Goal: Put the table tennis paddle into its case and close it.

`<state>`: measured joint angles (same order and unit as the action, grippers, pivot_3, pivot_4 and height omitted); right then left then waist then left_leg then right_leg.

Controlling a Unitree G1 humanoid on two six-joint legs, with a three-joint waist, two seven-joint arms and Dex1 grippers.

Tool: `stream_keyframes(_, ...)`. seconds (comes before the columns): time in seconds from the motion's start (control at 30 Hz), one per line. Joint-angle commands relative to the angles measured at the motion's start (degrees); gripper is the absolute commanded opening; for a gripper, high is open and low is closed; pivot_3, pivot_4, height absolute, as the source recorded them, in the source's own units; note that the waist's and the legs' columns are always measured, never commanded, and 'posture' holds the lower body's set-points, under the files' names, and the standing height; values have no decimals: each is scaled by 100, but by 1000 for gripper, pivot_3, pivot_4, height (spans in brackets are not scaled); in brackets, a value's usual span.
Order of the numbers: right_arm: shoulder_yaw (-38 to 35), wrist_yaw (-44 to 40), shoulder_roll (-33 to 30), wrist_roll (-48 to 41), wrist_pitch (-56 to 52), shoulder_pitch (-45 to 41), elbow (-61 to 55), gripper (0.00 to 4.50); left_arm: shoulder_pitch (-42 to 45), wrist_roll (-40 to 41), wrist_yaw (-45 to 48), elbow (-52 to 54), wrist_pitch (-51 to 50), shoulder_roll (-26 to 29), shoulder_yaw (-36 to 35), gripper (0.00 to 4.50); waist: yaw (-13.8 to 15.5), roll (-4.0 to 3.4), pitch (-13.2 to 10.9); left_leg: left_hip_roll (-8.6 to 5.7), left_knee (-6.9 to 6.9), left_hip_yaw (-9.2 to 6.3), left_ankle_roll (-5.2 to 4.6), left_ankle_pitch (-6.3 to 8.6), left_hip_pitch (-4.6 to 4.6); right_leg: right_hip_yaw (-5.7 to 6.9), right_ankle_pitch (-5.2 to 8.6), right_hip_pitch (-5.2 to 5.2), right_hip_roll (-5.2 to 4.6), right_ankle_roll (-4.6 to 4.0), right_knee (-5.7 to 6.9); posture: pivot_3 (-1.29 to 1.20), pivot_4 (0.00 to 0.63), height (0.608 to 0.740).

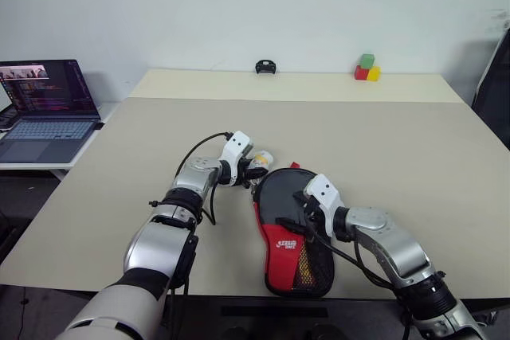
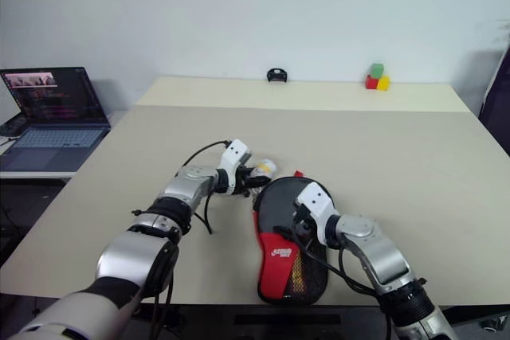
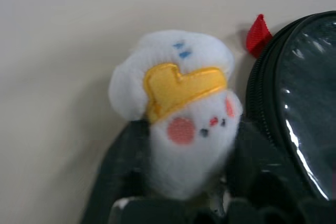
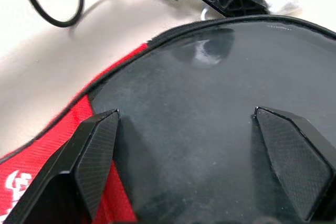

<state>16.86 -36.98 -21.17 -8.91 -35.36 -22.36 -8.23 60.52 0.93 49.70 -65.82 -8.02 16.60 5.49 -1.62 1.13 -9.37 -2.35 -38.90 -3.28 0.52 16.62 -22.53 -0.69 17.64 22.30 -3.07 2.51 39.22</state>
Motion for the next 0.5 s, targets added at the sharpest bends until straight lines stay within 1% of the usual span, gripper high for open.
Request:
stream_keyframes(0.03, 42, 104, -100, 186, -239, 38, 295, 4500, 99, -78, 32, -15, 86, -18, -31, 575, 0, 3, 3, 0, 0, 0, 0, 0, 2, 0, 0, -1, 0, 0, 1, 0, 150, 740)
stream_keyframes(0.07, 43, 110, -105, 193, -270, 33, 314, 4500, 121, -90, 10, -37, 99, -19, -33, 356, 0, 3, 4, 0, 0, 0, 0, 0, 5, -1, 0, -2, 0, 0, 4, 0, 150, 740)
stream_keyframes(0.13, 43, 112, -109, 196, -324, 32, 344, 4500, 193, -118, -79, -108, 149, -35, -46, 212, 0, 5, 6, 0, -1, 0, -1, 0, 7, -1, 0, -3, 0, 0, 10, 0, 150, 740)
stream_keyframes(0.33, 139, 39, -145, 187, -458, 56, 392, 4500, 557, -206, -353, -403, 319, -182, -97, 208, 13, 11, 9, -2, -6, 0, -17, 8, 10, 0, 0, -3, 0, 0, 28, 0, 150, 740)
stream_keyframes(0.5, 196, 73, -155, 258, -457, 88, 474, 4500, 905, -431, -623, -669, 505, -379, -33, 207, 16, 12, 10, -5, -8, 0, -18, 8, 10, 4, 0, -3, 0, 0, 33, 0, 150, 740)
